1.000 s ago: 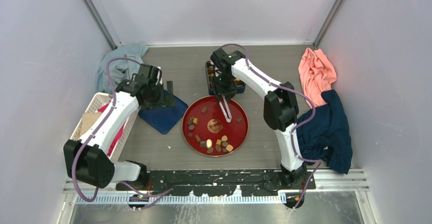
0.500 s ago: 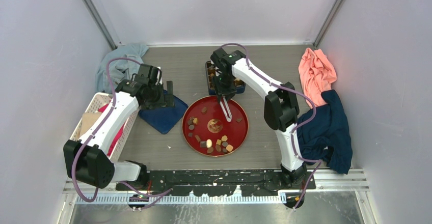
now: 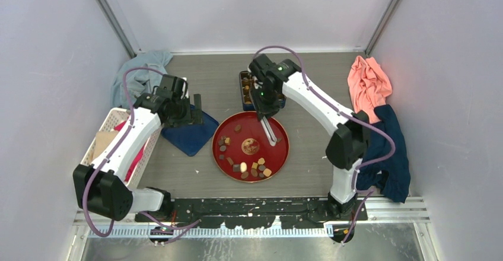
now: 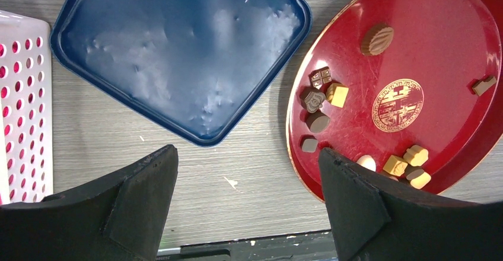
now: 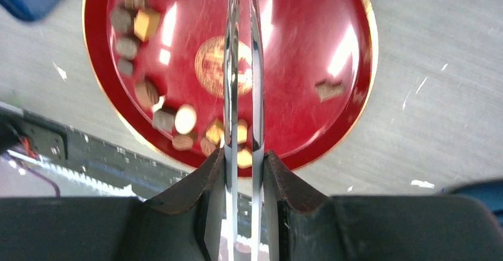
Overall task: Pack the chocolate
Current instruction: Pick up the fake chocolate from the plate, then place the fake chocolate in the packing box, then pick up the fake chocolate from the plate.
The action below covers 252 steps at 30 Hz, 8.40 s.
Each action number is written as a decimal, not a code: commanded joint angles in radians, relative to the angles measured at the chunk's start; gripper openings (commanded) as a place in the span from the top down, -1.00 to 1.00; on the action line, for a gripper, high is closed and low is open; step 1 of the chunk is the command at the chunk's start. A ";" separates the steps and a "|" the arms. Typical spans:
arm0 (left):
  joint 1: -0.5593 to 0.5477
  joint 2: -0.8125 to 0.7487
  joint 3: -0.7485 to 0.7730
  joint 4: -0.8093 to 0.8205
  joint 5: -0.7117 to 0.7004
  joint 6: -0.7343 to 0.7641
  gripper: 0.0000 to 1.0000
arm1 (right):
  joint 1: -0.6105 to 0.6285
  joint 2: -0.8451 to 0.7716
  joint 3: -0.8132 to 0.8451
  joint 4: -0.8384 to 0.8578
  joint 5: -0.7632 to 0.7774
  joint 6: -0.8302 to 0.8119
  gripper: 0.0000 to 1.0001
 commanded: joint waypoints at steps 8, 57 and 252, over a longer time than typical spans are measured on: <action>0.006 -0.073 -0.018 0.020 0.037 -0.005 -0.77 | 0.285 -0.244 -0.377 0.049 0.007 0.079 0.30; 0.006 -0.334 -0.153 -0.038 0.041 -0.016 -0.77 | 0.521 -0.051 -0.374 0.108 0.043 0.202 0.07; 0.052 -0.059 -0.058 0.048 0.153 0.002 -0.77 | 0.241 -0.443 -0.684 0.004 -0.030 0.158 0.13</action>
